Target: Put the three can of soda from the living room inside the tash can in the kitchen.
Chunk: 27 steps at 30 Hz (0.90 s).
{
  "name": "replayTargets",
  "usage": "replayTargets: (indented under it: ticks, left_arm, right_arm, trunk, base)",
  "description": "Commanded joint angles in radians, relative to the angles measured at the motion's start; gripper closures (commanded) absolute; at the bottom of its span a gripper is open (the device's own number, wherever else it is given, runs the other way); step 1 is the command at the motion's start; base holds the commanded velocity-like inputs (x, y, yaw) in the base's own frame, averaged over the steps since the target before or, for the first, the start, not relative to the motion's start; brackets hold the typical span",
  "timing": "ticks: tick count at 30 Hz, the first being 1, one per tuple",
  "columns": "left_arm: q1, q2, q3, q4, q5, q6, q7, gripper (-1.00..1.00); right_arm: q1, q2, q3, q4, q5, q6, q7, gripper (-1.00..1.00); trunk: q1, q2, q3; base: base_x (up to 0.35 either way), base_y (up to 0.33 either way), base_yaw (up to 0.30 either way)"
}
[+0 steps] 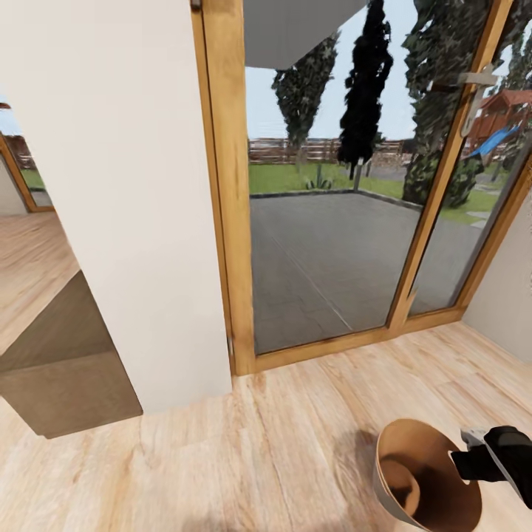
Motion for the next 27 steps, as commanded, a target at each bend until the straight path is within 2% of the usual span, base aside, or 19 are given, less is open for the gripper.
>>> replayTargets:
  ticks: [1,8,18,20,22,25,27]
  left_arm:
    - [0.000,0.000,0.000,0.004,0.000,0.000,0.001,-1.00]
    - [-0.007,0.000,0.000,0.012,0.000,0.000,0.000,-1.00]
    - [-0.026,0.000,0.001,0.014,0.005,0.012,-0.003,-1.00]
    - [-0.043,0.000,0.002,0.007,0.011,0.070,-0.003,-1.00]
    - [-0.056,0.001,0.003,0.004,0.013,0.100,-0.003,-1.00]
    - [-0.108,0.001,0.005,0.002,0.016,0.170,-0.003,-1.00]
    - [-0.121,0.002,0.006,-0.003,0.017,0.202,-0.003,-1.00]
  right_arm:
    - [0.000,0.000,-0.002,0.000,-0.012,0.002,0.004,1.00]
    - [0.000,0.000,-0.006,0.000,-0.012,0.001,0.003,1.00]
    - [0.000,0.024,-0.011,-0.014,-0.021,-0.001,0.003,1.00]
    - [0.000,0.031,-0.012,-0.018,-0.024,-0.001,0.003,1.00]
    - [0.000,0.032,-0.012,-0.020,-0.025,-0.002,0.003,1.00]
    - [0.000,0.036,-0.012,-0.021,-0.026,-0.074,0.005,1.00]
    - [0.000,0.037,-0.012,-0.022,-0.026,-0.094,0.006,1.00]
  trunk:
    - [0.000,0.000,0.004]
    - [-0.004,0.002,0.031]
    - [-0.008,0.004,0.070]
    - [-0.009,0.005,0.078]
    - [-0.010,0.005,0.085]
    - [-0.011,0.006,0.097]
    - [-0.012,0.006,0.105]
  base:
    - [0.000,0.000,0.000]
    - [0.000,0.000,0.000]
    - [0.000,0.000,0.000]
    - [0.000,0.000,0.000]
    - [0.000,0.000,0.000]
    - [0.000,0.000,0.000]
    - [0.000,0.000,0.000]
